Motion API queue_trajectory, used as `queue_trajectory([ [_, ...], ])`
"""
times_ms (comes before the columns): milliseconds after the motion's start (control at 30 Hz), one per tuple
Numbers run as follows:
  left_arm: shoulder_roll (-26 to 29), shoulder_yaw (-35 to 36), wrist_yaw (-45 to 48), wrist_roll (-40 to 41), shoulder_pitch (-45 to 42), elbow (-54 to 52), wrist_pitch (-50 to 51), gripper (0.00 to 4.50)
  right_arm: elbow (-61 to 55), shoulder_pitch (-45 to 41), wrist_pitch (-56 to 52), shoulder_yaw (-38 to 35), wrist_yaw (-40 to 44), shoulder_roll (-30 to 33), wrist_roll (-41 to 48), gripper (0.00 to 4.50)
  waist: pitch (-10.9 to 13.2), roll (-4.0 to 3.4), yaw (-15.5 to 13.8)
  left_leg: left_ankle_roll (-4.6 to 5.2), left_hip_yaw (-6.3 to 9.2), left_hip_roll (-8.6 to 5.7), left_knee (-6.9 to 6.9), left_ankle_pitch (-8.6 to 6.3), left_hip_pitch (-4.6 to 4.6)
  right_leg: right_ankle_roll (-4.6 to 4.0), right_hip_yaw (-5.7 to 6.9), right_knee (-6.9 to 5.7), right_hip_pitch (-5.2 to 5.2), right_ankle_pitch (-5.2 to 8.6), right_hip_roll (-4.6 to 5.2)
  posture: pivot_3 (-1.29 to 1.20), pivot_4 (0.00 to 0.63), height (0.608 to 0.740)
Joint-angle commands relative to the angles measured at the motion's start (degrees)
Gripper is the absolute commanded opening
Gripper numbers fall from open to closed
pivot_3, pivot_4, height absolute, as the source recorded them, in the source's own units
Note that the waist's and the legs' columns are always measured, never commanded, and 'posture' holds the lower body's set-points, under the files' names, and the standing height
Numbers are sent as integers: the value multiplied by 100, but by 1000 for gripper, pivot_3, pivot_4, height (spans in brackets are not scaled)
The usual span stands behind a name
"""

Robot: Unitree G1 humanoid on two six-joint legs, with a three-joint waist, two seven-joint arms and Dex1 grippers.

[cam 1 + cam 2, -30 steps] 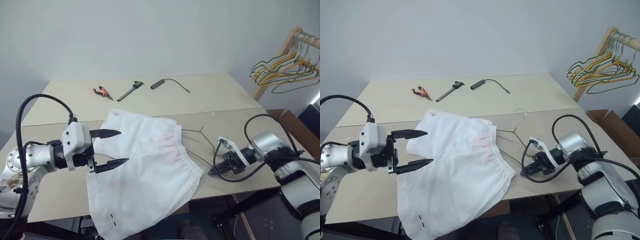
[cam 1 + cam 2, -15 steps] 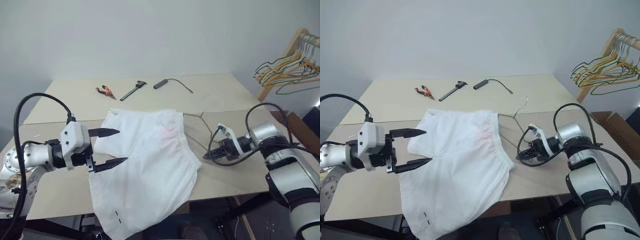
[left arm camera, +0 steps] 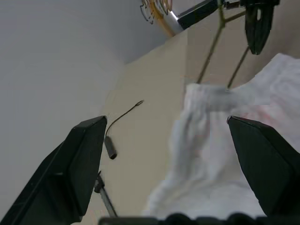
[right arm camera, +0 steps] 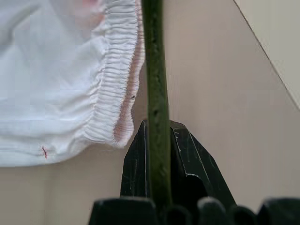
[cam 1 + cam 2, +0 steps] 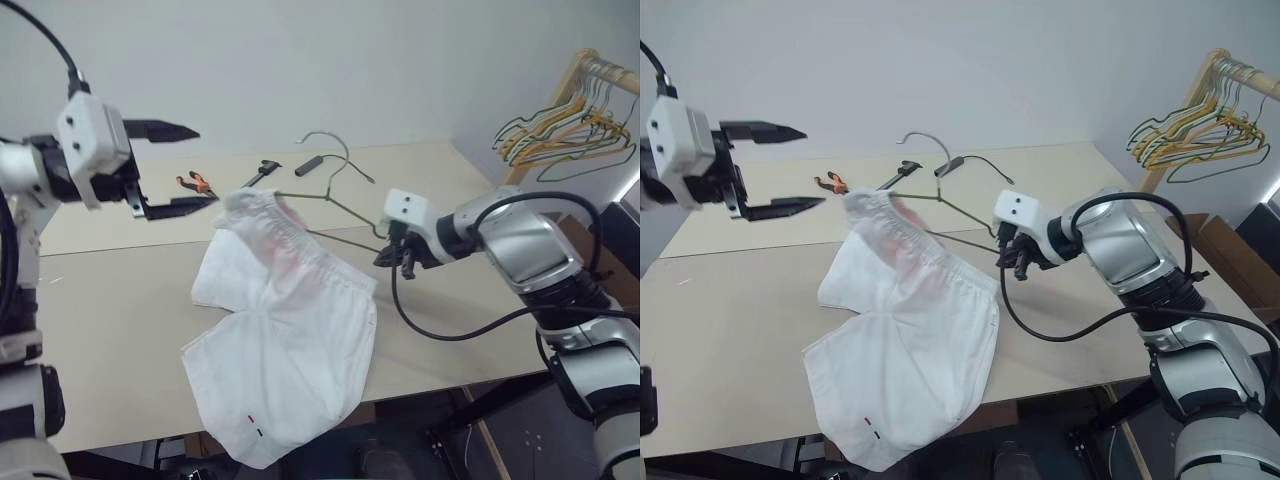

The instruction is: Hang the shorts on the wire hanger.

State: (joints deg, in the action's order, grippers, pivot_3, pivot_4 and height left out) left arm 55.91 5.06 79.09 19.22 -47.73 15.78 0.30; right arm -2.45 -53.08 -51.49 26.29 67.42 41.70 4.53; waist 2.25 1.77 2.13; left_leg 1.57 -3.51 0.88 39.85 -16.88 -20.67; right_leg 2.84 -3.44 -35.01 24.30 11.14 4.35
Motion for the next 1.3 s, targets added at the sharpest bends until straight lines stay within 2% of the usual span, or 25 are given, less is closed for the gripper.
queue_trajectory([
  [33,-32,-608,920,-539,-578,1058,-829,4471,-328,-286,-69,38,7,30,-74,0,0,0,14,0,1,-1,0,0,-3,0,3,1,0,0,0,3,0,740],
  [200,-303,-1447,1341,-621,-1101,1631,-1178,4471,-328,-528,-262,201,129,-9,-18,0,0,0,32,1,11,4,20,0,-40,1,14,-5,23,1,0,4,0,740],
  [333,-717,-1741,1122,-1289,-1360,2226,-1716,4471,-377,-582,-301,250,171,-35,3,0,0,0,30,3,19,5,26,-1,-55,0,21,-8,34,0,1,1,0,740],
  [433,-1003,-1831,982,-1581,-1470,2619,-1755,4471,-487,-611,-377,229,202,-50,76,0,0,0,37,3,21,5,27,-1,-54,0,22,-9,34,0,1,-8,0,740],
  [467,-1062,-1820,972,-1625,-1488,2699,-1753,4072,-506,-614,-390,225,206,-46,92,0,0,0,46,3,21,5,27,-1,-55,0,22,-11,35,0,1,-9,0,740],
  [500,-1119,-1794,1005,-1626,-1493,2795,-1811,3930,-520,-615,-397,220,209,-40,108,0,0,0,59,3,21,5,28,-1,-55,0,21,-11,35,0,1,-11,0,740],
  [567,-1208,-1731,1035,-1610,-1492,2922,-1821,3311,-539,-622,-444,193,219,-38,144,0,0,0,74,3,21,6,30,-2,-62,0,21,-15,45,0,1,-16,0,740],
  [733,-1277,-1626,1099,-1526,-1423,2976,-1833,1728,-612,-612,-467,169,253,15,188,0,0,1,73,3,27,6,52,-1,-116,-1,21,-52,97,-1,1,-19,0,740],
  [900,-1316,-1480,1176,-1369,-1290,2849,-1699,190,-703,-383,162,78,151,67,114,0,0,1,65,4,30,4,68,-1,-124,0,24,-80,98,-1,4,-19,0,740],
  [1033,-1317,-1379,1146,-1237,-1069,2581,-1587,68,-721,-213,460,6,57,84,73,0,0,0,66,6,35,6,85,-3,-129,0,29,-79,97,0,3,-31,0,740],
  [1167,-1307,-1192,1094,-1012,-601,2077,-1219,68,-730,43,448,-242,-132,252,54,1054,0,0,97,6,36,7,91,-3,-128,0,29,-82,97,0,4,-51,0,740],
  [1300,-1245,-1013,923,-853,-201,1678,-829,68,-585,464,202,-1061,-436,600,209,2465,0,1,116,7,40,6,97,-3,-137,1,33,-84,96,0,7,-61,0,740],
])
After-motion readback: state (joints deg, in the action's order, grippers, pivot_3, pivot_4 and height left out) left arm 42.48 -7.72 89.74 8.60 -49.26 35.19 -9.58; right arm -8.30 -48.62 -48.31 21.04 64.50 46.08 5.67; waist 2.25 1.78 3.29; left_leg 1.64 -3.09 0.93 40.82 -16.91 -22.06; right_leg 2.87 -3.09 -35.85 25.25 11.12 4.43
